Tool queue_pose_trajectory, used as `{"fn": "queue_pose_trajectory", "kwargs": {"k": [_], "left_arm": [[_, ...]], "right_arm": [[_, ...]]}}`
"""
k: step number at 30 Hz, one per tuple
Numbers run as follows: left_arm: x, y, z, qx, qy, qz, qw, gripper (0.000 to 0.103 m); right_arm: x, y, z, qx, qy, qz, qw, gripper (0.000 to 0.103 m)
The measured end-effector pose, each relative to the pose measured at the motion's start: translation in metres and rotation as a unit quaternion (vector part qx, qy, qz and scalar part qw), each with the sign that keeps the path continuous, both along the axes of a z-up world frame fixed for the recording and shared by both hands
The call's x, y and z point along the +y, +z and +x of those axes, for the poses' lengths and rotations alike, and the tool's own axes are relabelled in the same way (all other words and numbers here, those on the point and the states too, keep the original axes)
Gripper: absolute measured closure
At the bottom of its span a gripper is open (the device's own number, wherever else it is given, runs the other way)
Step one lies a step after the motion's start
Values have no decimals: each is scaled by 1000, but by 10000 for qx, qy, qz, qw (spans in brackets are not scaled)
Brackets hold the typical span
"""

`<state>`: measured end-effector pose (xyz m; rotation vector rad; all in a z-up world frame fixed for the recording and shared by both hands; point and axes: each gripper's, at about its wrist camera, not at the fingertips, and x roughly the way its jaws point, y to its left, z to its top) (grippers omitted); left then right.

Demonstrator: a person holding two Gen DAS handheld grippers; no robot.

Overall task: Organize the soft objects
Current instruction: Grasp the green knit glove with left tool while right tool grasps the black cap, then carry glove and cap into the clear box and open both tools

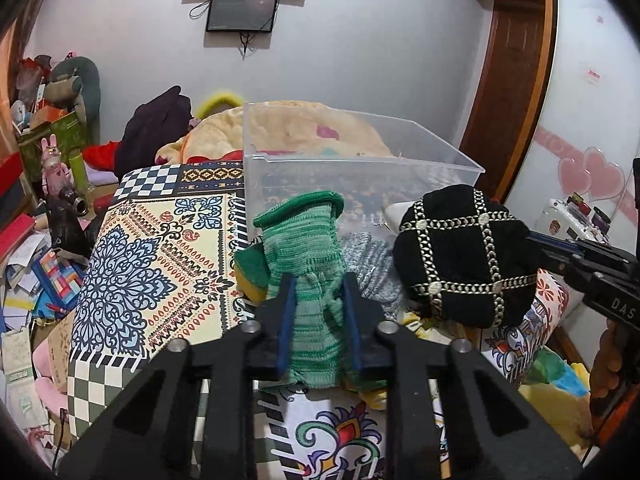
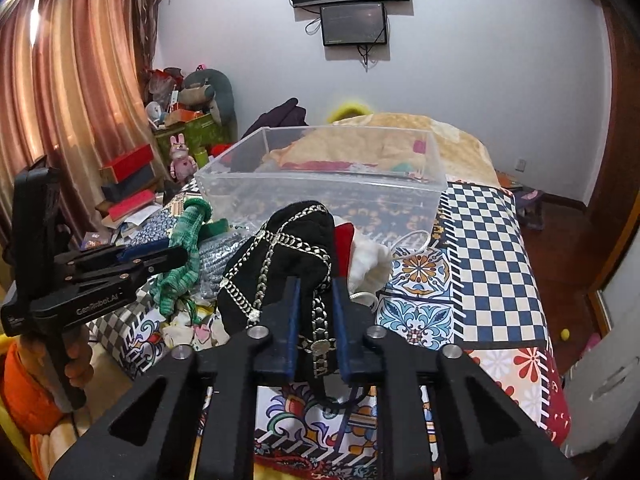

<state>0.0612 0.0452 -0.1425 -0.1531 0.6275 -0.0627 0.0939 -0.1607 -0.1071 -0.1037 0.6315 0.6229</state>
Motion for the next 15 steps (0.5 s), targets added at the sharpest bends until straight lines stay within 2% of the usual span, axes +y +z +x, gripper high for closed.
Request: {"fn": "queue_pose_trajectory", "kwargs": {"k": [3,6,15], "left_arm": [[2,3,-2,-68,5,-41,10000,92],[3,8,-6,-166,15,-70,9998,94],[4,39,-22,-590,42,-137,9982,95]], "right_arm": [[-3,7,-3,-105,2,88,9999,92],[-5,15,-7,-226,7,208,9995,92],[-5,42,-10,-547,75,500,9972,93]]}}
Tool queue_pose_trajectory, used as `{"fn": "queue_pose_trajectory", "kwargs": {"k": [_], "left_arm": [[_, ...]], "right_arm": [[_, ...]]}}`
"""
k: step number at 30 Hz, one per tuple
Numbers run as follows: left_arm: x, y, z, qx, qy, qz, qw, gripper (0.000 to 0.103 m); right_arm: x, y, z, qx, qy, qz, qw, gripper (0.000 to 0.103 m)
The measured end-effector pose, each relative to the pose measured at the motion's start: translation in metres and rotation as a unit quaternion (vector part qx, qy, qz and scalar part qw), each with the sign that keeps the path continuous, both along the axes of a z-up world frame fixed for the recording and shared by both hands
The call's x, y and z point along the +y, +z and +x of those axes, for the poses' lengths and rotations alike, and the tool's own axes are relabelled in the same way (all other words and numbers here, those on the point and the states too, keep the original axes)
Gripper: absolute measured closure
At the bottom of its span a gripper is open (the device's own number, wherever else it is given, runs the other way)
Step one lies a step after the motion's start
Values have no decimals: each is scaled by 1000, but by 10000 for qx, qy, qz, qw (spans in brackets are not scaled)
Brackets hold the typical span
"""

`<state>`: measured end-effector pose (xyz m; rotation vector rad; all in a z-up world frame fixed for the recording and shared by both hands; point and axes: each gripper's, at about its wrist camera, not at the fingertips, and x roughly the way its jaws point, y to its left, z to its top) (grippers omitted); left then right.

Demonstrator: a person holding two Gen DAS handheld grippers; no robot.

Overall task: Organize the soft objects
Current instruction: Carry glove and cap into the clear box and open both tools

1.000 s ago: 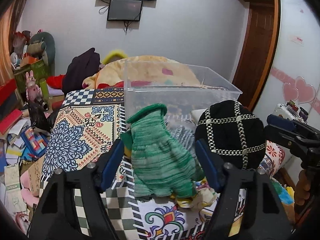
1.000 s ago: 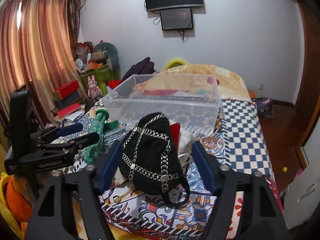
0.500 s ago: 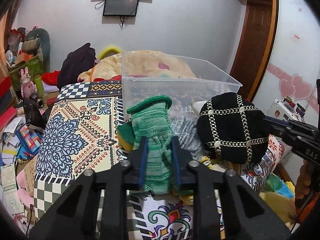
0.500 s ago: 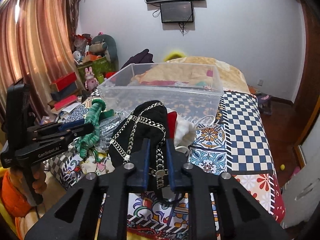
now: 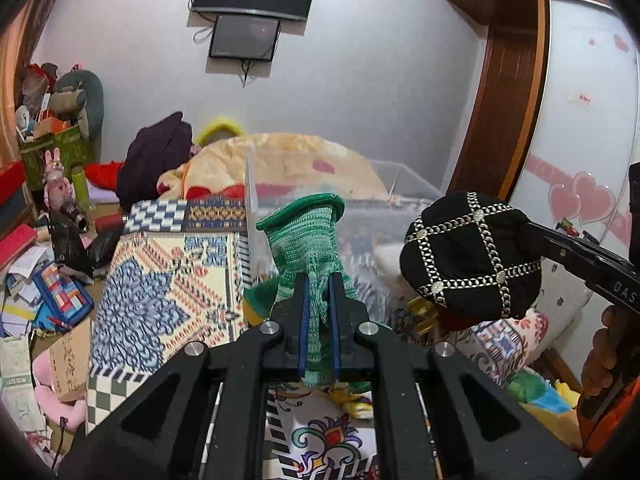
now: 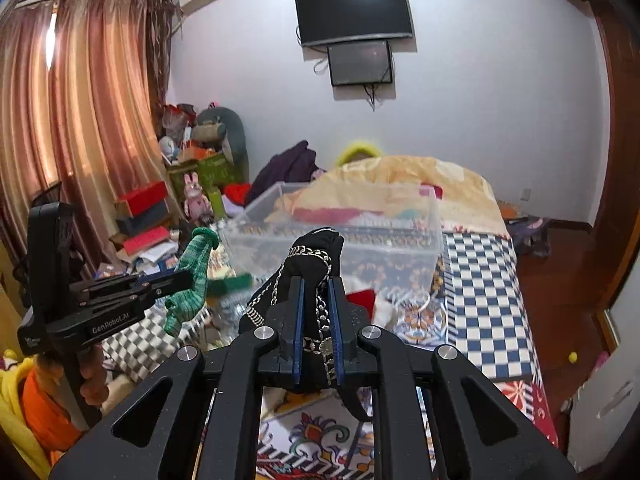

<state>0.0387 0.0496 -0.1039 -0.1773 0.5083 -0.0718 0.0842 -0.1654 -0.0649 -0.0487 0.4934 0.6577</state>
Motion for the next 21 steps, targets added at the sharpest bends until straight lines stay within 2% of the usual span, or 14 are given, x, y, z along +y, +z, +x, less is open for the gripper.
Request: {"fn": "queue_pose_trajectory", "kwargs": {"k": [11,17,21], "left_arm": [[0,46,12,-487,-27,174,9987,95],[5,57,38,-536,-43,186,9984,95],[7,62,57,-535,-31,203,9984,95]], "right_arm": [[9,38,20,-535,-62,287,9981,93],[12,50,37,-753,-257,357,9962,93],[16,47,51,-745,-382,357,9959,93]]}}
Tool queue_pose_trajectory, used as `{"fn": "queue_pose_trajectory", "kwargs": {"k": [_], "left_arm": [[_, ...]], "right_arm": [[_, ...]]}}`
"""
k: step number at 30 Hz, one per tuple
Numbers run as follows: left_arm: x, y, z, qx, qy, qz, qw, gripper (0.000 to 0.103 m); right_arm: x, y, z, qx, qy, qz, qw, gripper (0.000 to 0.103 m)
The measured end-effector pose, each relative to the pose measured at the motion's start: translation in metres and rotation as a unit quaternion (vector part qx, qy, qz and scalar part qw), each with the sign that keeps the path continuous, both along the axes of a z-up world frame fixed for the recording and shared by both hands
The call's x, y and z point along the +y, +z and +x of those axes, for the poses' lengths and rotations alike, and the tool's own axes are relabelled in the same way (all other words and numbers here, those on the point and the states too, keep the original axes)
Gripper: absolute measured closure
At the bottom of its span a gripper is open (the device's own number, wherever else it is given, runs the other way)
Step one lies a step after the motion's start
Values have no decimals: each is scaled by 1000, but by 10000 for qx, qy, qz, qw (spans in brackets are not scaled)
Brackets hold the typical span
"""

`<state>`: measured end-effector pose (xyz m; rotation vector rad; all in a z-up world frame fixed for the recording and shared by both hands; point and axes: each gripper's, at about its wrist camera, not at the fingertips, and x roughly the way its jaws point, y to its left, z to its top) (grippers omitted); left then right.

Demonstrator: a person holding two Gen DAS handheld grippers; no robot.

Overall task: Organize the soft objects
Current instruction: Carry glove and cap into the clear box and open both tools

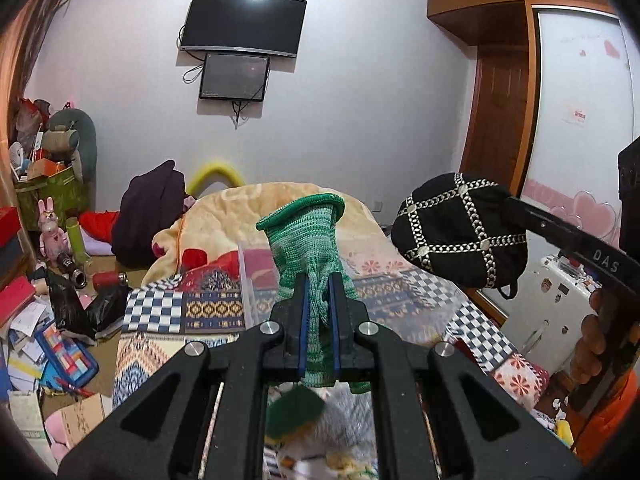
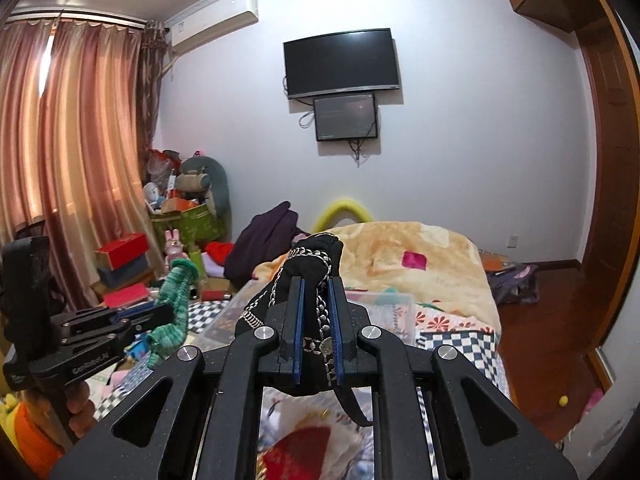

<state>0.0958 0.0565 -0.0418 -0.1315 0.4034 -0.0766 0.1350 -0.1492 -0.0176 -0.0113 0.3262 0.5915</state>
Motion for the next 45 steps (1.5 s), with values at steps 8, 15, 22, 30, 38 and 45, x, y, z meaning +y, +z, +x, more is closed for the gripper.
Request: {"fn": "queue_pose_trajectory", "kwargs": {"k": [8,15,22,30,38,45], "left_arm": [[-5,-6,50,222,45,280,9994,95],[-10,-29,89,646,67,382,9972,95],[-19,-55,112,1133,-48,605,9917,95],[-17,-70,122,1461,-48,491,9880,95],[-19,-64,112,1400,-74,482,9890,76],[-14,-44,86,1042,-14,467,9935,57]], "right_arm": [[10,-18,32,229,-131,-293,9992,93],[13,-41,61,711,-56,-575,9958,93],[27,-63,87,1232,-5,-808,9891,93],[35,-72,98,1578,134,-1084,9814,89],[27,-61,89,1507,197,-1020,9831,74],[16,-37,64,1091,128,-833,9904,49]]}}
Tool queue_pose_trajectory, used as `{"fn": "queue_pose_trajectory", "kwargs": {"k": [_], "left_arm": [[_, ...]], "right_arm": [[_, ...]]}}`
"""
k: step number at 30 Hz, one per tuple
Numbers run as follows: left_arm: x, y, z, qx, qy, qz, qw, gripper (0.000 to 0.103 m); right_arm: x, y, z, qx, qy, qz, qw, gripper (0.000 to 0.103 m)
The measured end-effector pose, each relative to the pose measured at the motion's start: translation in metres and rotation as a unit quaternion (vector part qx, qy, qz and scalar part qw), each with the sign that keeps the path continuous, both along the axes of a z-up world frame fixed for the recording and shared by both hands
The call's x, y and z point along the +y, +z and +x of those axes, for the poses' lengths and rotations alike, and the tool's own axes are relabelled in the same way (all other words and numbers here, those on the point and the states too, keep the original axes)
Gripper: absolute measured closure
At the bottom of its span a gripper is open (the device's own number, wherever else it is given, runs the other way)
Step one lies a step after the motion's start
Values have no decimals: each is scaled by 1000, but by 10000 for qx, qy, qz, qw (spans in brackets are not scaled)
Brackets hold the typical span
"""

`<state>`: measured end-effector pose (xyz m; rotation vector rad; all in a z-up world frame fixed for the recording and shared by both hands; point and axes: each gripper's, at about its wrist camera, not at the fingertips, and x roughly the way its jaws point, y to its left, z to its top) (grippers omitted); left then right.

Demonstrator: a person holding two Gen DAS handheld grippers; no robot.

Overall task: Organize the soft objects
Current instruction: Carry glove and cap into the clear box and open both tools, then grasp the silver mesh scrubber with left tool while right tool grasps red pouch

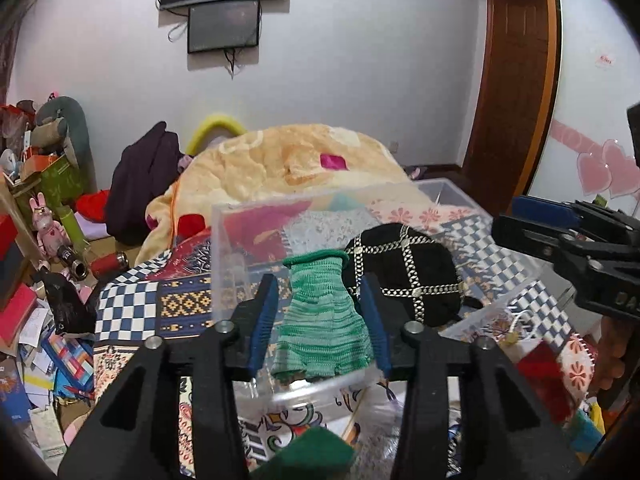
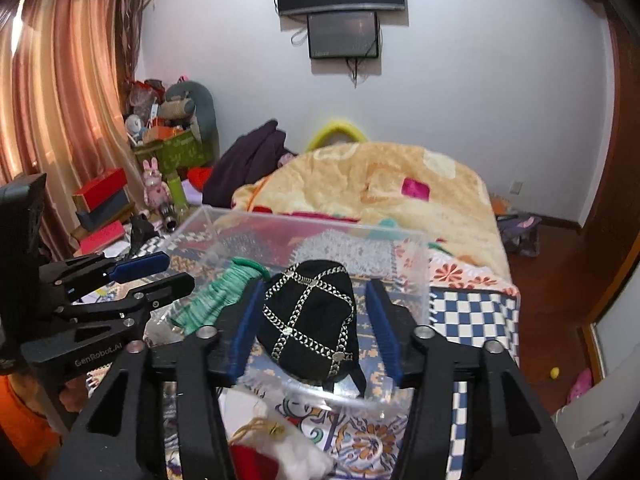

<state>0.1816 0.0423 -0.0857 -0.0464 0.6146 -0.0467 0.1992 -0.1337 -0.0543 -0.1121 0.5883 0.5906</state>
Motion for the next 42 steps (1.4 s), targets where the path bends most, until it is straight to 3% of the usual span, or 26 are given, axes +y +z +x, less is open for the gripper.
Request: {"fn": "queue_pose_trajectory", "kwargs": {"k": [4,6,12,28,30,34,40,42], "left_arm": [[6,13,-20,-186,11,-191,9996,45],[5,18,-29,-258,32,-159,9995,34],[1,17,-56,-296,-70,-113,9995,27],[-24,-41,-101,64,-387,-96,9992,27],[-24,-48,-100,139,-356,-150,9992,32],[-20,-60,-99,329,-347,-341,9983,39],[-26,-67,-100,370,-405,-245,9982,45],[-26,-69,-99,401,-415,-241,9980,49]], "right_arm": [[-6,9,-18,-213,-15,110,9997,36],[-9,10,-29,-311,7,136,9994,32],[-15,-2,-44,-338,-37,198,9992,28],[-25,-49,-76,209,98,186,9996,28],[-23,-54,-79,273,184,169,9993,28],[-19,-62,-83,366,279,107,9989,37],[-17,-73,-85,530,347,-46,9980,60],[-19,-75,-87,568,322,-22,9979,63]]}}
